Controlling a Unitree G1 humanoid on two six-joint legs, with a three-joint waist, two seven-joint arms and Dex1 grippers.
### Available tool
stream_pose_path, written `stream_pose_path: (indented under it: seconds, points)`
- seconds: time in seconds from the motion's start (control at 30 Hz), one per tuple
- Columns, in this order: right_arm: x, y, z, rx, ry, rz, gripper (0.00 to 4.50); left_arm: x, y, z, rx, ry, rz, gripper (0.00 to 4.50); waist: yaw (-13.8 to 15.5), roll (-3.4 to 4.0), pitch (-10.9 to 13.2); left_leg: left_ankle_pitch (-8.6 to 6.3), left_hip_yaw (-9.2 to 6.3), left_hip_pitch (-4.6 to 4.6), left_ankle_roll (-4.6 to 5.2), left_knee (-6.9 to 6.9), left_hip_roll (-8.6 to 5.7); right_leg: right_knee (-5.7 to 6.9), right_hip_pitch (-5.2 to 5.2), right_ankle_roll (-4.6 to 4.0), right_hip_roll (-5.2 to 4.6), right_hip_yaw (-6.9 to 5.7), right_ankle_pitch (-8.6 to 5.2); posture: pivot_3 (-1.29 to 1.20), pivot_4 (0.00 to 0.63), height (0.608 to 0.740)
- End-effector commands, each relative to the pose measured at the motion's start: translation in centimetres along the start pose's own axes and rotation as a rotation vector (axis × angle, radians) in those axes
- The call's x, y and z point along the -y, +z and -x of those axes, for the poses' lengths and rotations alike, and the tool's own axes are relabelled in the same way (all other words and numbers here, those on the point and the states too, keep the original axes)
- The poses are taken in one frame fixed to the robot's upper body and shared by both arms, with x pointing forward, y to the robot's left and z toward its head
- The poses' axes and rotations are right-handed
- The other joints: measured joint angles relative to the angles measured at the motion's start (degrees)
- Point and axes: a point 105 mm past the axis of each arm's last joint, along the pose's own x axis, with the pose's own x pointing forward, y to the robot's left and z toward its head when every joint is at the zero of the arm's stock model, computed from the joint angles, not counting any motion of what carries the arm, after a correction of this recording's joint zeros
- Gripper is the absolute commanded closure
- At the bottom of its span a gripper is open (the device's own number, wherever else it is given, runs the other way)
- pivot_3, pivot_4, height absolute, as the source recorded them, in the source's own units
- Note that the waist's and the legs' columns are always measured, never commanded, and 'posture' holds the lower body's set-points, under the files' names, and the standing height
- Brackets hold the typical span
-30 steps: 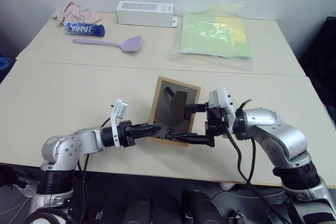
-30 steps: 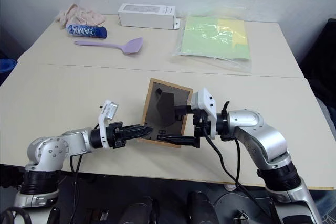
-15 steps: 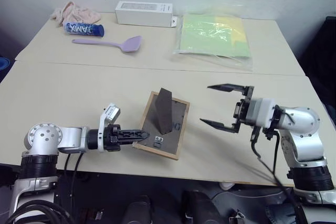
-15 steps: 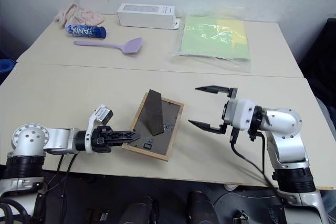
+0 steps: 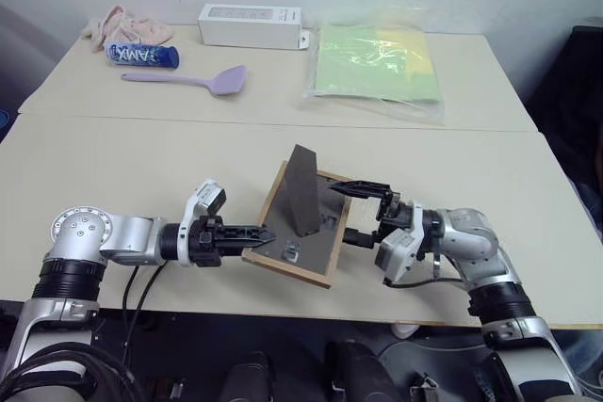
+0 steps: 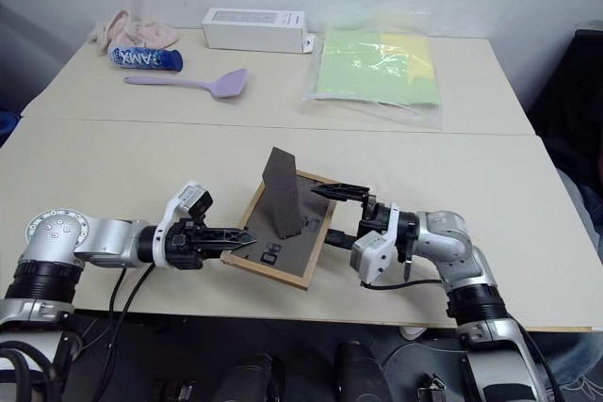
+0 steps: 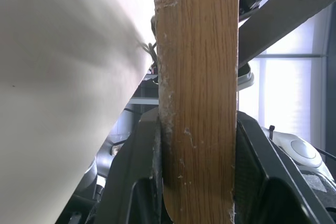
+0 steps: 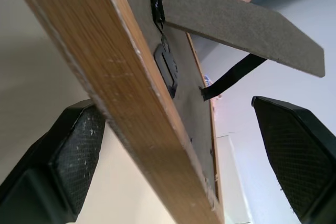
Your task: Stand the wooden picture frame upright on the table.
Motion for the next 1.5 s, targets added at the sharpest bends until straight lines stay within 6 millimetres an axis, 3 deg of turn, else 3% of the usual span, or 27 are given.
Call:
stream_pose_path:
  seconds: [0.03, 0.17, 0.2, 0.33, 0.43, 0.53, 0.63, 0.73, 0.77, 0.87, 1.0, 1.07, 1.23, 1.5]
  points:
    - [0.4, -0.6, -0.2, -0.009, -0.039, 0.066, 1.20, 2.3, 0.3, 0.1, 0.011, -0.057, -0.044, 3.22, 0.0, 0.00, 0.0, 0.00, -0.01, 0.00, 0.00, 0.04, 0.00, 0.00, 0.00, 0.00, 0.00, 0.00, 0.00, 0.00, 0.150, 0.740]
    - [0.4, -1.3, -0.1, -0.045, -0.080, 0.067, 2.41, 2.4, 0.8, 0.0, 0.034, -0.056, -0.057, 3.22, 0.1, 0.00, 0.0, 0.00, -0.02, 0.00, 0.00, 0.07, -0.01, -0.01, 0.02, -0.02, -0.01, 0.00, -0.01, 0.00, 0.150, 0.740]
    - [0.4, -1.5, 0.1, -0.055, -0.084, 0.060, 2.80, 2.5, 0.9, 0.0, 0.039, -0.059, -0.064, 2.87, 0.1, 0.00, 0.0, 0.00, -0.02, -0.01, 0.00, 0.08, -0.01, -0.01, 0.02, -0.02, -0.01, 0.00, -0.01, 0.00, 0.150, 0.740]
    - [0.7, -1.9, 0.3, -0.070, -0.117, 0.066, 3.25, 3.7, 1.0, 0.1, 0.046, -0.090, -0.118, 1.80, 0.1, 0.00, 0.0, 0.00, -0.02, -0.01, 0.00, 0.09, 0.00, 0.00, 0.02, -0.02, 0.01, -0.01, -0.01, 0.00, 0.150, 0.740]
    - [1.5, -1.9, 0.1, -0.067, -0.163, 0.068, 3.26, 4.9, 1.1, 0.8, 0.085, -0.089, -0.199, 0.88, 0.0, 0.00, 0.0, 0.00, -0.01, -0.02, -0.01, 0.10, -0.01, -0.01, 0.02, -0.03, 0.01, -0.01, -0.01, 0.00, 0.150, 0.740]
    - [2.1, -1.8, 0.1, -0.062, -0.201, 0.046, 3.26, 5.1, 1.4, 2.6, 0.215, 0.035, -0.303, 0.07, -0.6, 0.02, 0.0, -0.01, 0.00, -0.01, -0.03, 0.08, 0.04, -0.01, 0.00, -0.06, 0.03, 0.02, -0.03, 0.00, 0.150, 0.740]
    - [2.5, -1.8, 0.2, -0.060, -0.251, -0.043, 3.26, 5.5, 2.9, 4.8, 0.443, 0.119, -0.455, 0.00, -0.8, 0.05, 0.0, 0.00, -0.01, 0.04, -0.06, -0.02, 0.06, -0.06, -0.02, -0.12, 0.01, 0.03, -0.07, 0.00, 0.150, 0.740]
    - [3.0, -1.7, 0.1, -0.039, -0.333, -0.375, 3.26, 4.6, 3.1, 8.1, 0.534, 0.322, -0.782, 0.00, -0.7, 0.06, 0.0, 0.01, -0.04, 0.04, -0.08, -0.04, 0.07, -0.06, 0.00, -0.14, 0.02, 0.00, -0.08, 0.00, 0.150, 0.740]
    - [3.0, -1.6, 0.0, -0.008, -0.364, -0.583, 3.26, 3.7, 3.0, 8.9, 0.502, 0.430, -0.922, 0.00, -0.7, 0.06, 0.0, 0.02, -0.02, 0.05, -0.08, -0.12, 0.06, -0.10, 0.01, -0.15, 0.03, -0.01, -0.08, 0.00, 0.150, 0.740]
    - [3.0, -1.1, -0.1, 0.088, -0.393, -1.044, 3.26, 1.7, 2.4, 9.3, 0.390, 0.546, -1.172, 0.00, 0.1, 0.22, 0.1, 0.06, -0.01, 0.06, -0.13, -0.30, 0.04, -0.22, 0.00, -0.18, 0.04, -0.02, -0.10, 0.00, 0.150, 0.740]
    - [1.5, -1.8, -0.1, 0.038, -0.342, -1.334, 3.26, 1.6, 3.0, 8.4, 0.414, 0.518, -1.291, 0.00, 0.8, 0.22, 0.1, 0.01, -0.05, 0.05, 0.01, -0.33, 0.03, -0.27, 0.02, -0.18, -0.12, -0.04, -0.09, 0.00, 0.150, 0.740]
    - [1.2, -2.7, 0.1, -0.003, -0.376, -1.374, 3.26, 1.4, 3.0, 7.8, 0.395, 0.507, -1.327, 0.00, 0.8, 0.22, 0.1, -0.02, -0.07, 0.02, 0.04, -0.39, 0.04, -0.37, 0.00, -0.18, -0.13, -0.07, -0.09, 0.00, 0.150, 0.740]
    - [-1.9, -5.6, 0.3, -0.139, -0.415, -1.593, 3.26, 0.5, 2.6, 6.5, 0.358, 0.462, -1.336, 0.00, 0.2, 0.22, 0.1, -0.08, -0.01, -0.07, 0.13, -0.51, 0.04, -0.52, -0.06, -0.13, -0.12, -0.09, -0.06, 0.00, 0.150, 0.740]
    - [-3.6, -5.9, -0.3, -0.219, -0.354, -1.601, 3.26, 0.4, 2.7, 6.3, 0.359, 0.449, -1.337, 0.00, -0.1, 0.22, 0.1, -0.05, 0.04, 0.12, 0.12, -0.45, 0.04, -0.23, 0.00, -0.10, -0.10, -0.01, -0.05, 0.00, 0.150, 0.740]
